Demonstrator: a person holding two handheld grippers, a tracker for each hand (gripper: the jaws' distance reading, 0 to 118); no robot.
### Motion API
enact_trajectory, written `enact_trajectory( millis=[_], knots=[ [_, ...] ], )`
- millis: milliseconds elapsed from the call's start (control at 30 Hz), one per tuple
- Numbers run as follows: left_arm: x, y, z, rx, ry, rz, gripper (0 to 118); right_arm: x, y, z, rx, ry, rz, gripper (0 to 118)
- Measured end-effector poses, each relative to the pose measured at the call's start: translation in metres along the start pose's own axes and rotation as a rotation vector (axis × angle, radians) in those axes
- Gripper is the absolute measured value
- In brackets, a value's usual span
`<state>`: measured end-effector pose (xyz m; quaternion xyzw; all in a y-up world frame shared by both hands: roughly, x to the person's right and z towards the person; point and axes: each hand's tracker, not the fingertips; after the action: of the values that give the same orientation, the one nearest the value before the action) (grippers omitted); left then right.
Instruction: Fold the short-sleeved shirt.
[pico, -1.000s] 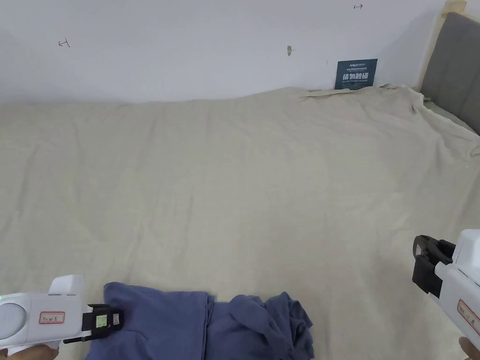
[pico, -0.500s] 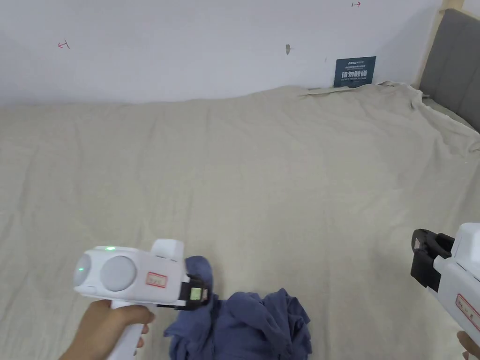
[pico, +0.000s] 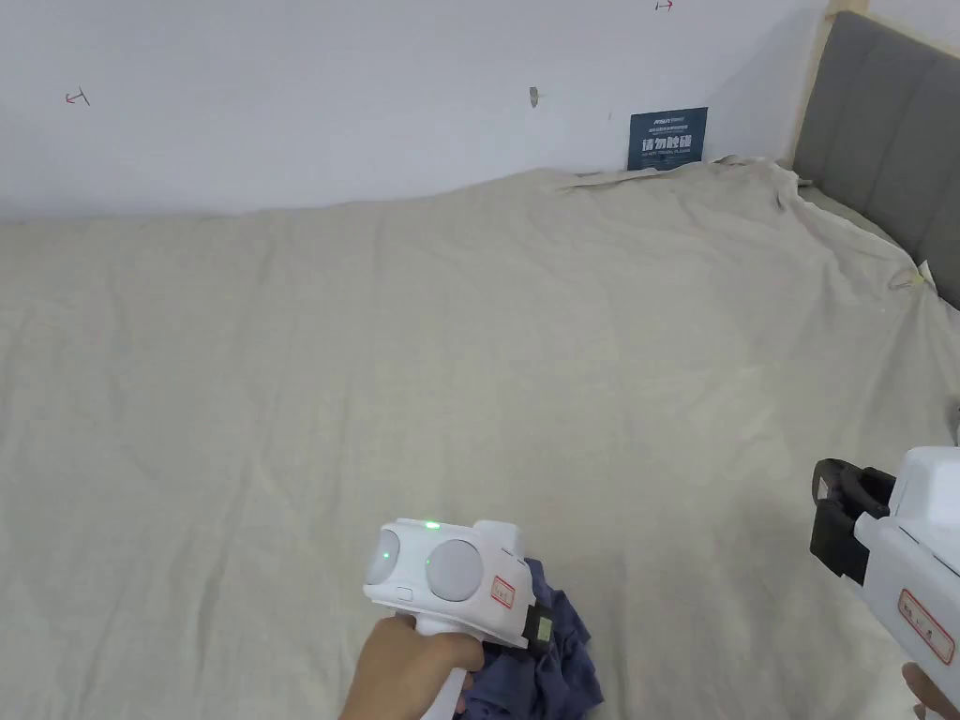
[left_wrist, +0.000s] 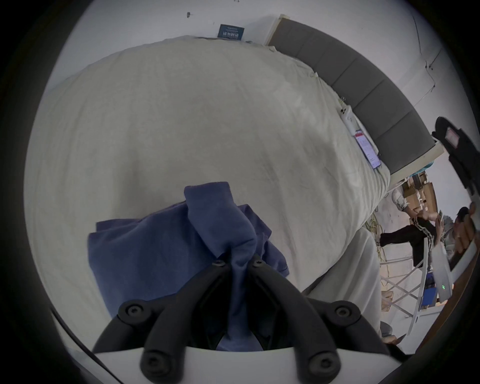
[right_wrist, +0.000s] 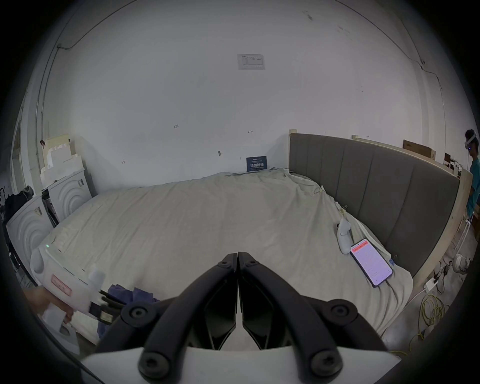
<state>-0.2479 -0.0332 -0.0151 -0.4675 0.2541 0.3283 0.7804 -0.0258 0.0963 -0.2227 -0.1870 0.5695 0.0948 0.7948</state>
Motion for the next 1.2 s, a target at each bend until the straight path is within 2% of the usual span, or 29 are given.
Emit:
enact_trajectory(
  millis=[133, 233, 333, 367, 400, 433, 567, 800, 867, 900, 933, 967, 1000, 1067, 1100, 1200],
  knots=[
    [0.011, 0.002, -0.01, 0.0, 0.031, 0.005, 9, 0.003, -0.002, 0.001, -0.003, -0.01, -0.004, 0],
    [0.018, 0.001, -0.002, 0.007, 0.052, -0.013, 24, 0.004, -0.002, 0.002, -0.005, -0.012, -0.008, 0],
    [0.018, 0.003, 0.005, 0.016, 0.004, -0.02, 71, 0.003, -0.002, 0.003, -0.005, -0.01, -0.007, 0],
    [0.019, 0.004, 0.009, 0.022, -0.018, -0.012, 92, 0.002, -0.002, 0.004, -0.005, -0.009, -0.006, 0],
    [0.021, 0.003, 0.015, 0.034, -0.027, -0.006, 103, 0.001, -0.001, 0.004, -0.005, -0.009, -0.004, 0],
    [0.023, 0.002, 0.021, 0.053, -0.03, -0.01, 109, 0.0, 0.0, 0.004, -0.004, -0.009, -0.002, 0],
    [0.017, -0.003, 0.061, 0.227, -0.068, -0.043, 110, -0.001, 0.003, 0.007, 0.004, -0.011, 0.001, 0],
    [-0.027, -0.014, 0.098, 0.393, 0.032, 0.033, 110, -0.003, 0.006, 0.007, 0.013, -0.011, 0.005, 0],
    [-0.039, -0.021, 0.098, 0.439, 0.102, 0.039, 105, -0.004, 0.006, 0.007, 0.012, -0.009, 0.008, 0],
    [-0.043, -0.026, 0.097, 0.473, 0.132, 0.035, 97, -0.005, 0.006, 0.007, 0.012, -0.008, 0.008, 0],
    [-0.046, -0.031, 0.095, 0.491, 0.152, 0.013, 81, -0.005, 0.006, 0.007, 0.011, -0.007, 0.009, 0],
    [-0.047, -0.036, 0.09, 0.503, 0.164, -0.002, 51, -0.005, 0.006, 0.007, 0.01, -0.006, 0.011, 0],
    [-0.049, -0.04, 0.084, 0.507, 0.176, -0.004, 28, -0.006, 0.006, 0.007, 0.01, -0.006, 0.012, 0],
    [-0.053, -0.048, 0.074, 0.512, 0.174, 0.001, 4, -0.006, 0.005, 0.007, 0.007, -0.003, 0.012, 0],
    [-0.049, -0.052, 0.073, 0.507, 0.166, 0.003, 0, -0.006, 0.005, 0.007, 0.006, -0.003, 0.011, 0],
    [-0.044, -0.063, 0.057, 0.49, 0.15, -0.008, 0, -0.005, 0.004, 0.007, 0.003, -0.006, 0.012, 0]
  ],
)
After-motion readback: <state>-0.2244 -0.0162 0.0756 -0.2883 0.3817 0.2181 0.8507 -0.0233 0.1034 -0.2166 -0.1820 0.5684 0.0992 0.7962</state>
